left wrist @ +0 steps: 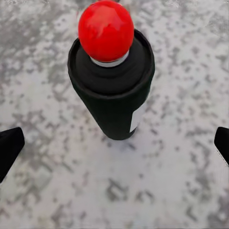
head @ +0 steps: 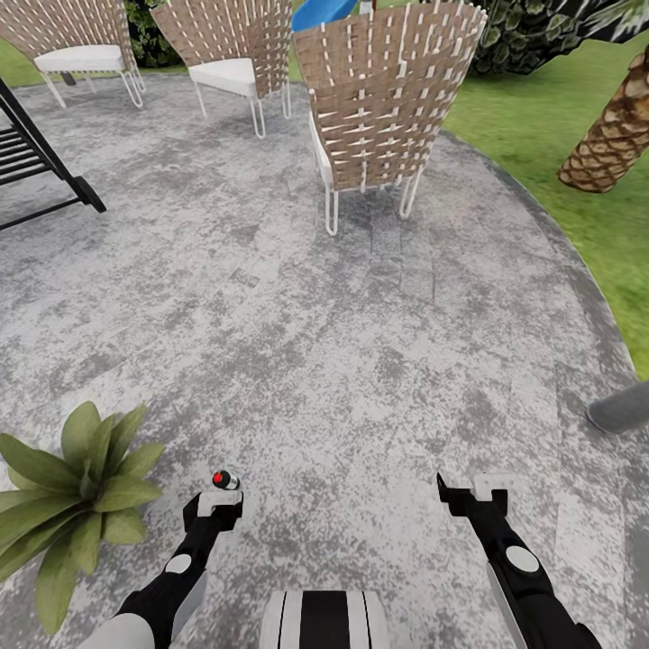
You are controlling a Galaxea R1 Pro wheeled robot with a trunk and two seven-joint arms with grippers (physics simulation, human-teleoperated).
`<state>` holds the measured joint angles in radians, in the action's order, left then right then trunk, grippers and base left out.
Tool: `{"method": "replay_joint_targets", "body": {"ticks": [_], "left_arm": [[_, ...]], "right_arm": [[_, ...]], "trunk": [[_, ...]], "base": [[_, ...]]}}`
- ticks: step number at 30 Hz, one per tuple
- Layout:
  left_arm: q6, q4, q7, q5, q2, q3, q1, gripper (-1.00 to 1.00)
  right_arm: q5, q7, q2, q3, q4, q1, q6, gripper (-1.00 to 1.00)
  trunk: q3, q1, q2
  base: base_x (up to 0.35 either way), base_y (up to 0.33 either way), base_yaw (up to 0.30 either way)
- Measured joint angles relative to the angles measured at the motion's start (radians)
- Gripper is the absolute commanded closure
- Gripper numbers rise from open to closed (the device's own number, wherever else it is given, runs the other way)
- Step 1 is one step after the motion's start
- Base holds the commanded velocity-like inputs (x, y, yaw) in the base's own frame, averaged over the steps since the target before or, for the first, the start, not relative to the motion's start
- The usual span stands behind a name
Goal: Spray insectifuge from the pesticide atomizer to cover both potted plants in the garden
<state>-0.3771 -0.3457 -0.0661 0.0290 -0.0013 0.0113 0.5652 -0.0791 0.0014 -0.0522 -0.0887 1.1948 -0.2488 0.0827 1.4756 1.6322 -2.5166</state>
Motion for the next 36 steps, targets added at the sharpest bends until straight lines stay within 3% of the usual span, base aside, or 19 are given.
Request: {"method": "replay_joint_targets", "body": {"ticks": [36], "left_arm": [[0.0, 0.0, 0.0, 0.0, 0.0, 0.0, 0.0, -1.0]], "right_arm": [[0.001, 0.0, 0.0, 0.0, 0.0, 0.0, 0.0, -1.0]], "trunk": [[0.0, 0.0, 0.0]], "base": [[0.021, 0.001, 0.0]]}}
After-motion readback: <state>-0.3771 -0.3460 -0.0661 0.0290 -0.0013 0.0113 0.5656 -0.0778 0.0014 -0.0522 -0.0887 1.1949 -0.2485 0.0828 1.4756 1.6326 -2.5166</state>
